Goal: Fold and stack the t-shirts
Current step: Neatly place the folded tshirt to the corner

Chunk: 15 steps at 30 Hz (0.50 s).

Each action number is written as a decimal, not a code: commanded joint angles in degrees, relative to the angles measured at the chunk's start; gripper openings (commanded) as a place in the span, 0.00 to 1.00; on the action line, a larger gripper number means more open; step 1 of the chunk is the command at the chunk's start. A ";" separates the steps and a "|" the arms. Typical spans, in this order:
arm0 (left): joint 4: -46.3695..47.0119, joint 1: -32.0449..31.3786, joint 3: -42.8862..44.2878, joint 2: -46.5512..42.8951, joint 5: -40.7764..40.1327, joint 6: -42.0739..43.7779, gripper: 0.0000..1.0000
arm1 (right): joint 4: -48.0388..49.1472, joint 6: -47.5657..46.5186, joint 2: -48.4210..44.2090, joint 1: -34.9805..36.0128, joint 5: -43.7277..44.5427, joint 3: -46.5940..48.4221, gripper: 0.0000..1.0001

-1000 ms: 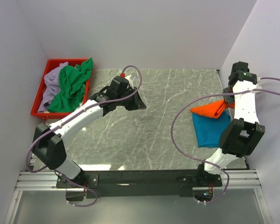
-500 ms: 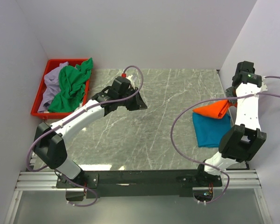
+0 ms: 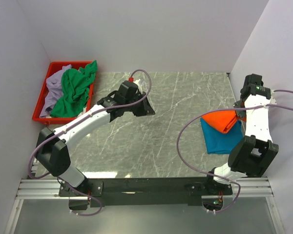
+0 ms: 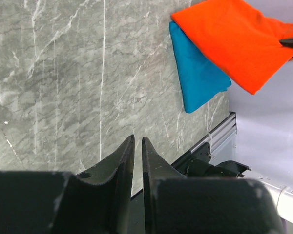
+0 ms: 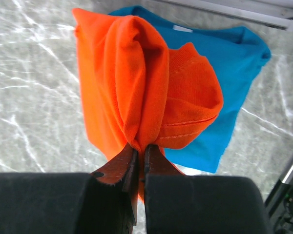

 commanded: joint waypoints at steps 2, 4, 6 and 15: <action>1.74 -0.94 1.86 0.61 0.37 -0.28 0.17 | 0.43 0.16 -5.94 -0.73 2.68 -4.14 0.00; 1.83 -1.29 1.69 0.79 0.46 -0.37 0.17 | 0.25 0.16 -7.87 -1.26 2.68 -6.43 0.01; 2.18 -1.56 1.34 0.79 0.54 -0.28 0.18 | -0.46 0.60 -9.37 -1.61 2.95 -9.94 0.25; 4.02 -2.70 -0.59 -0.26 0.90 -0.45 0.18 | 6.83 -5.19 -17.72 -0.30 -3.18 -21.47 0.78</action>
